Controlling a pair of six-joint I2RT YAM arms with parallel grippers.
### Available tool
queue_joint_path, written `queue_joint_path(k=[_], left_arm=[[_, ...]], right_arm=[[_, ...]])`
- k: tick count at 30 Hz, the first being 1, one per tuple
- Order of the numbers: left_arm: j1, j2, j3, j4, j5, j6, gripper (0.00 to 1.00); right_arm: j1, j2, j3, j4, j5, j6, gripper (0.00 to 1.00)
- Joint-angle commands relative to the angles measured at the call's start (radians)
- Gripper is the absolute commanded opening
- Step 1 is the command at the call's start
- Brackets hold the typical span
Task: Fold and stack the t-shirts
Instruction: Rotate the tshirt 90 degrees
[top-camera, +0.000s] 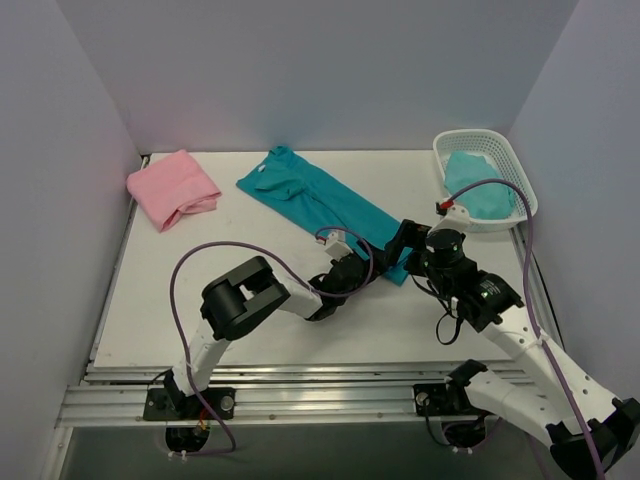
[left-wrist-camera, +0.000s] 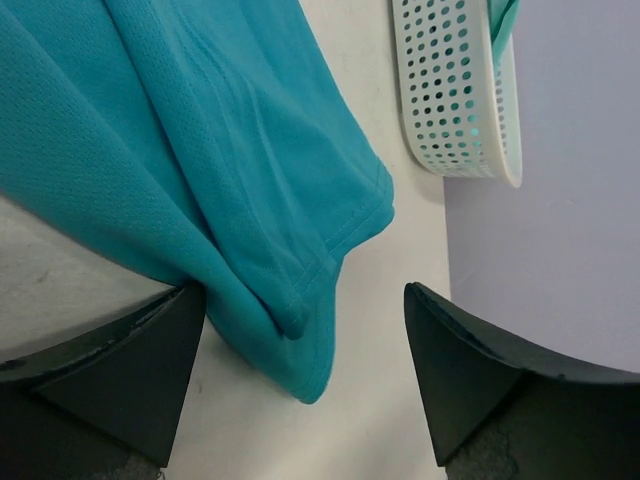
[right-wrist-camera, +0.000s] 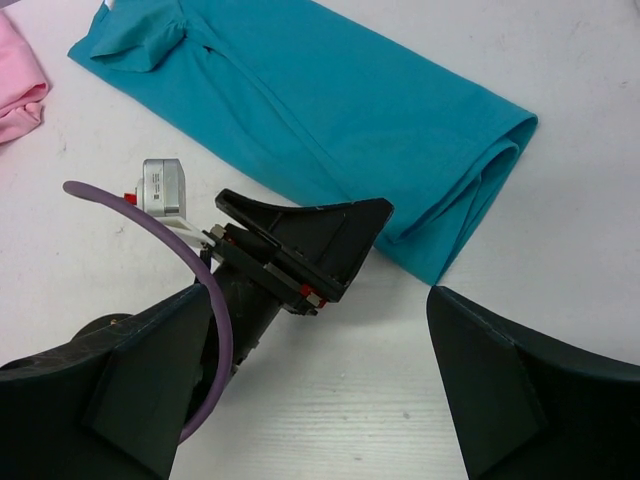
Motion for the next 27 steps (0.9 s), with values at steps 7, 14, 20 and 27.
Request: queue_joint_path(k=[7,14,20,27], left_arm=[[0.019,0.034,0.008,0.052,0.037,0.040,0.02],[0.057,0.036,-0.047,0.106,0.086,0.052,0.02],[0.120,-0.218,-0.285,0.023,0.103,0.147,0.02],[0.120,-0.746,-0.550,-0.340,-0.034,0.259,0.02]], right_arm=[[-0.012,-0.006,0.026,0.003,0.037,-0.007,0.85],[-0.016,-0.016,0.026,0.000,0.037,-0.007,0.85],[-0.018,-0.014,0.026,0.012,0.031,-0.009,0.85],[-0.023,0.034,0.005,0.083,-0.032,0.005,0.84]])
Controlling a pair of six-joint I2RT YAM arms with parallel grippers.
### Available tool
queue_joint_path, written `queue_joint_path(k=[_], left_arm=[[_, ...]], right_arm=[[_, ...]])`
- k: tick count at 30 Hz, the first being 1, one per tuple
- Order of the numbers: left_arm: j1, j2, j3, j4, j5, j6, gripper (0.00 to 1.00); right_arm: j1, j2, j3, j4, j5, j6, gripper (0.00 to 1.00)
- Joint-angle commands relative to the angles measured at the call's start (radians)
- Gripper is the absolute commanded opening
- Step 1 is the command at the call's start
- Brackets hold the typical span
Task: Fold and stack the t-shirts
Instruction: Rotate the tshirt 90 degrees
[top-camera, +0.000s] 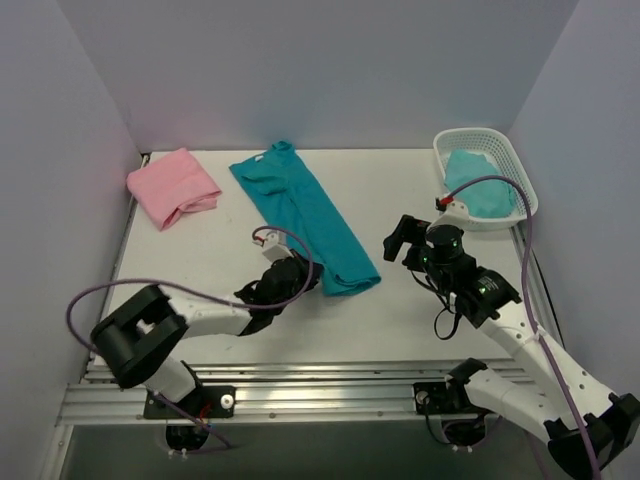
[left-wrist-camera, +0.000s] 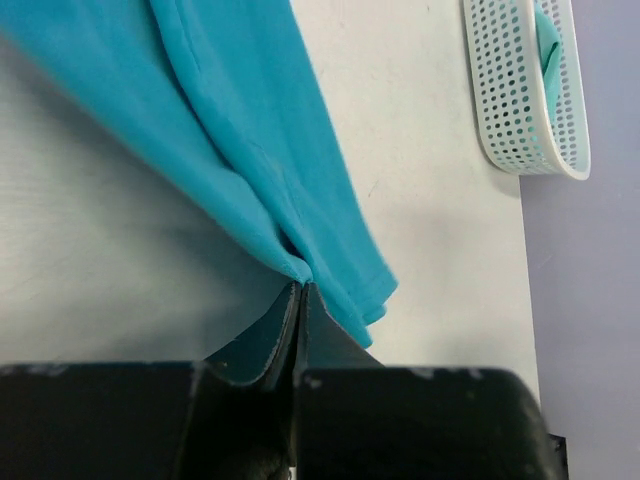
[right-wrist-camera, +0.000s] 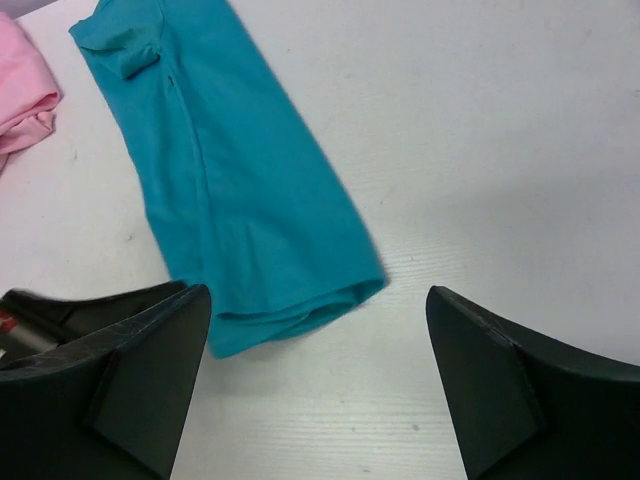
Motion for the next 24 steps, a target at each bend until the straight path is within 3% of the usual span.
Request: queue_joint_path(k=[1,5,6,9,10,17,24], left_arm=[[-0.013,-0.261,-0.085,-0.290,-0.138,0.079,0.02],[-0.009,-0.609,-0.145,-0.617,-0.243,0.083,0.04],[0.003,-0.657,-0.151,-0.692,-0.250,0.079,0.40],[0.014,-0.813,-0.173,-0.864,-0.255,0.068,0.98],[0.014,-0.844,-0.176,-0.934,-0.247,0.062,0.94],[-0.004,-1.083,-0.214,-1.152,-0.218,-0.009,0.94],[-0.026,-1.131,-0.256,-1.252,-0.186,-0.072,0.94]], right_arm=[[-0.009,0.028,0.002,0.064,-0.038,0.007,0.84],[-0.009,0.059,-0.020,0.110,-0.087,0.015,0.84],[-0.008,0.065,-0.037,0.125,-0.105,0.018,0.84],[0.000,0.097,-0.089,0.191,-0.193,0.030,0.84],[0.003,0.106,-0.103,0.207,-0.208,0.040,0.85],[0.055,0.140,-0.202,0.316,-0.271,0.093,0.86],[0.201,0.163,-0.278,0.394,-0.238,0.190,0.85]])
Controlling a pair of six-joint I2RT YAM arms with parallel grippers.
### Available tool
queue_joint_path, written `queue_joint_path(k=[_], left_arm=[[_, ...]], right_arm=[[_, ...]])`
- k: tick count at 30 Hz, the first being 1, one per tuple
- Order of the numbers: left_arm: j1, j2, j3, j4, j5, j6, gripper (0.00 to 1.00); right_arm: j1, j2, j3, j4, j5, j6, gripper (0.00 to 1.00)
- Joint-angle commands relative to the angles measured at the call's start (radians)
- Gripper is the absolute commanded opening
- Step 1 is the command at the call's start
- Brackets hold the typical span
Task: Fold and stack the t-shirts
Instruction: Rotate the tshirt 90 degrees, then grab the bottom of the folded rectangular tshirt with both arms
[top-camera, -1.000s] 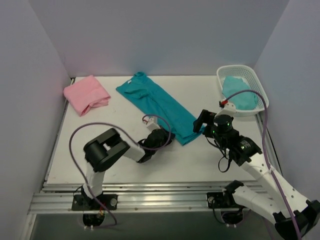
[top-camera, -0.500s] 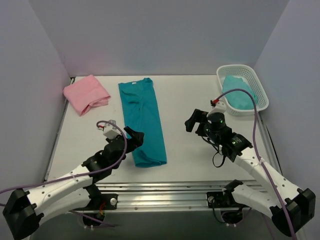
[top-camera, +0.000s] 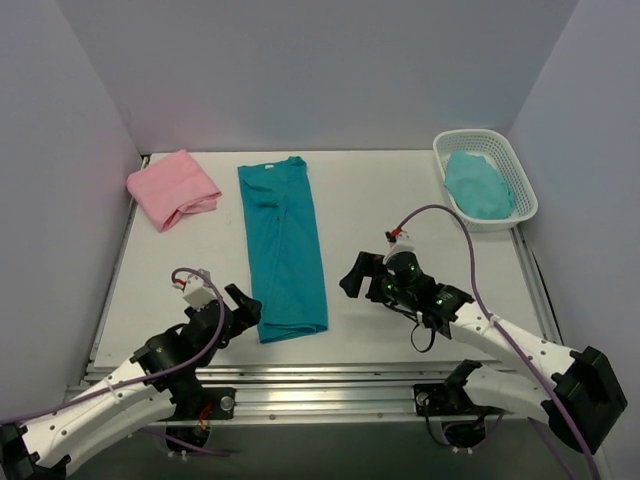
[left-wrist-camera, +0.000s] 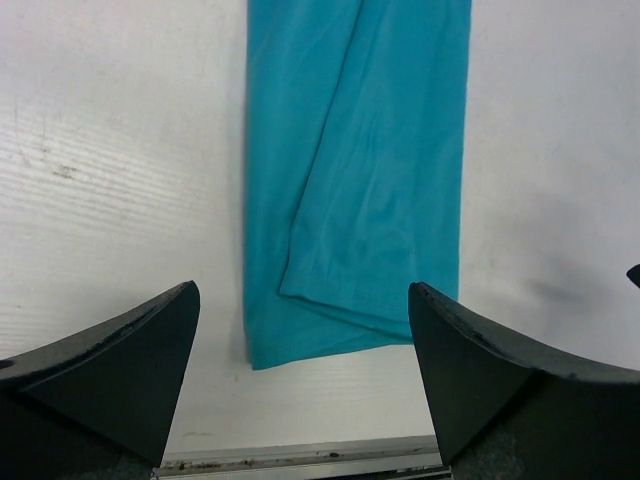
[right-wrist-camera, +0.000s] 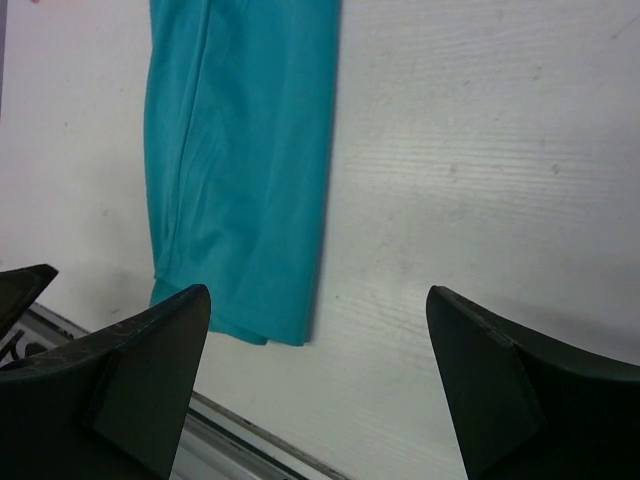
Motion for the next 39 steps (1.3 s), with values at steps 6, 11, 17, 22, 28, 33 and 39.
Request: queue_joint_path(k=[6,11,17,22,28,33,39], left_arm=[[-0.083,0.045,-0.120,0.001,0.081,-0.125,0.94],[-0.194,0.129,-0.142,0.016,0.019,-0.234,0.94],[-0.268,0.307,-0.140,0.113,-0.037,-0.311,0.94],[-0.274,0.356,-0.157,0.202,-0.053,-0.324,0.94],[-0.278,0.341,-0.157,0.205,-0.070,-0.313,0.94],[-0.278,0.367,-0.154,0.219,-0.079,-0.314,0.94],[-0.278,0.433,-0.165,0.286,-0.079,-0.322,0.94]], right_arm=[[0.061,0.080,-0.080,0.185,-0.045,0.101,0.77],[0.067,0.234,-0.117,0.303,-0.115,0.124,0.75],[0.092,0.379,-0.122,0.422,-0.158,0.152,0.73],[0.119,0.409,-0.117,0.435,-0.146,0.157,0.62],[0.124,0.417,-0.122,0.439,-0.143,0.160,0.57],[0.153,0.437,-0.119,0.470,-0.145,0.176,0.50],[0.216,0.500,-0.120,0.528,-0.134,0.213,0.48]])
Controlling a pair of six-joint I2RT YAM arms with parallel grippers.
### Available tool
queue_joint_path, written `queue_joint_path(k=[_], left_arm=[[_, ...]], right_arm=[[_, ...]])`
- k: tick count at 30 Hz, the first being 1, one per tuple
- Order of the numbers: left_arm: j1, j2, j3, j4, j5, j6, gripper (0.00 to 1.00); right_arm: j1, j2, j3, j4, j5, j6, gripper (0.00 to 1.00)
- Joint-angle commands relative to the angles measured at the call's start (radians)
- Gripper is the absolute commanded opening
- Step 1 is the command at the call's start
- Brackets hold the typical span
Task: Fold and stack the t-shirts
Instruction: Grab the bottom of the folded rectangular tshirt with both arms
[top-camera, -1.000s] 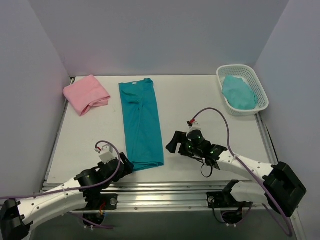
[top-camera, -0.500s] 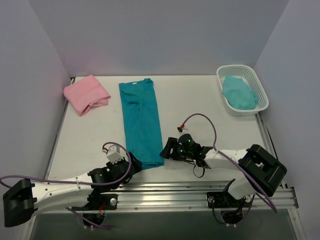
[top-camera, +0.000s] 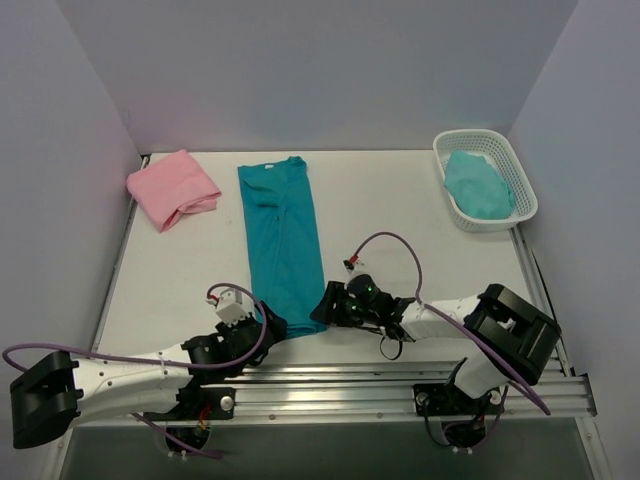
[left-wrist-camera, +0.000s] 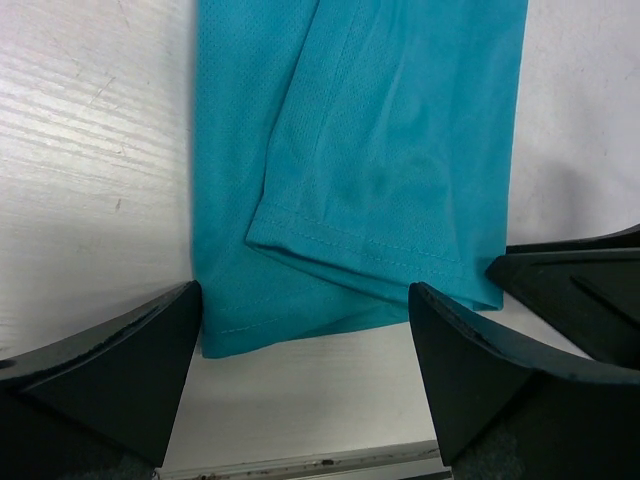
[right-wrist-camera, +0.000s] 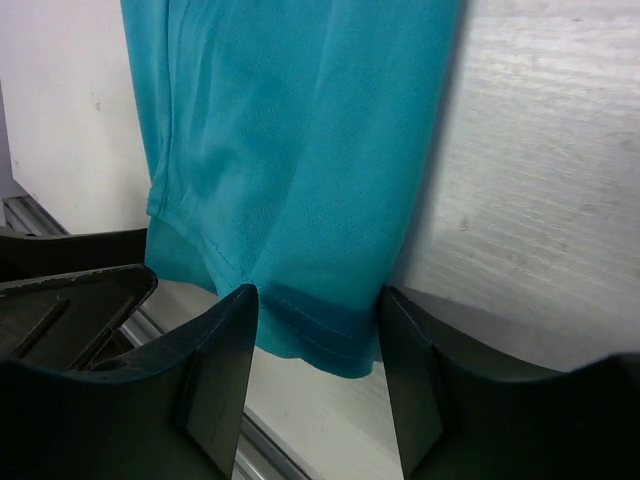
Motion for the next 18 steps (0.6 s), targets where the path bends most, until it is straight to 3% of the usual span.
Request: queue_joint_path(k=[1,4,7,12,17,18], left_arm=[[-0.004,0.052,-0.032,0.001,0.029,-0.024,0.94],[-0.005,0.067,-0.032,0.010,0.027,-0.029,0.94],[-0.005,0.061,-0.032,0.010,0.024,-0.029,0.94],[-0.008,0.026,-0.031,-0.018,0.016,-0.026,0.98],[-0.016,-0.007,-0.032,-0.042,0.015,-0.021,0.68],[-0.017,-0.011,-0.037,-0.042,0.015,-0.024,0.57]], right_arm=[[0.034,0.053,-0.004,0.023,0.009,0.025,0.47],[0.046,0.065,-0.007,0.036,0.010,0.034,0.38],[0.049,0.062,-0.010,0.023,0.022,0.030,0.22],[0.048,0.035,-0.022,-0.023,0.058,0.018,0.13],[0.048,-0.036,-0.044,-0.084,0.110,0.021,0.00],[0.049,-0.050,-0.054,-0.110,0.139,0.022,0.00]])
